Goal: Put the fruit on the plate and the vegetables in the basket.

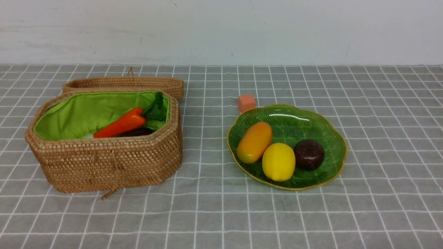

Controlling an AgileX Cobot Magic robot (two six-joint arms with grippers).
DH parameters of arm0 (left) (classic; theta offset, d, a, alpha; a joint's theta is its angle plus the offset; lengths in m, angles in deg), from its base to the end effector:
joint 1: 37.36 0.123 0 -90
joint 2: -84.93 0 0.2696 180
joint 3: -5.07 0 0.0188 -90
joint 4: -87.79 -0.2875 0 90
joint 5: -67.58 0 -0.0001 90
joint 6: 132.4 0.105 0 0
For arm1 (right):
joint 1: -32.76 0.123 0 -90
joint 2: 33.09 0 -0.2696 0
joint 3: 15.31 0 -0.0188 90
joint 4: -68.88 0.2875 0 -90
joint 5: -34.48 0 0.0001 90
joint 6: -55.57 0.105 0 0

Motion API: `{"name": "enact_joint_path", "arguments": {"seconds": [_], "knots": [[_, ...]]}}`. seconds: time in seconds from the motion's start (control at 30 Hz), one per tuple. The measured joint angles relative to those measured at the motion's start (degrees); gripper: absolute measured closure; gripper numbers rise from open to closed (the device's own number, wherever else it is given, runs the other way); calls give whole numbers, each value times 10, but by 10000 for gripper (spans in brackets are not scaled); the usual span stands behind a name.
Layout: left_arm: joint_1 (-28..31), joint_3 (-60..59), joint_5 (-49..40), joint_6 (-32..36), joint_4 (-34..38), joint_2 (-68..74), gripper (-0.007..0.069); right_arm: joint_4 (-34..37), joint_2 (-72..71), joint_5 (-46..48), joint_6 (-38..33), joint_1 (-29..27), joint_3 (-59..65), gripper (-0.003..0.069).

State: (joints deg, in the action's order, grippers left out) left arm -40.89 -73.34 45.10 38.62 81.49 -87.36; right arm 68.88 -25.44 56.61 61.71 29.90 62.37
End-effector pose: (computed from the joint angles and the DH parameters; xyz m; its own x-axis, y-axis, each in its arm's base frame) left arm 0.1179 -0.0029 0.1640 -0.3171 -0.0355 -0.9477 0.0044 0.9992 -0.0389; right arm 0.1178 -0.0059 0.1694 -0.2926 0.1217 -0.9485 0.0817 0.9914 0.1020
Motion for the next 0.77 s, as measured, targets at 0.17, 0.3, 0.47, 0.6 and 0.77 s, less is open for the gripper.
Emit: {"name": "enact_joint_path", "arguments": {"seconds": [0.17,0.3,0.47,0.6,0.77], "knots": [[0,0,0,0,0,0,386,0,0,0,0,0,0,594],[0,0,0,0,0,0,386,0,0,0,0,0,0,589],[0,0,0,0,0,0,386,0,0,0,0,0,0,582],[0,0,0,0,0,0,386,0,0,0,0,0,0,576],[0,0,0,0,0,0,386,0,0,0,0,0,0,571]]}}
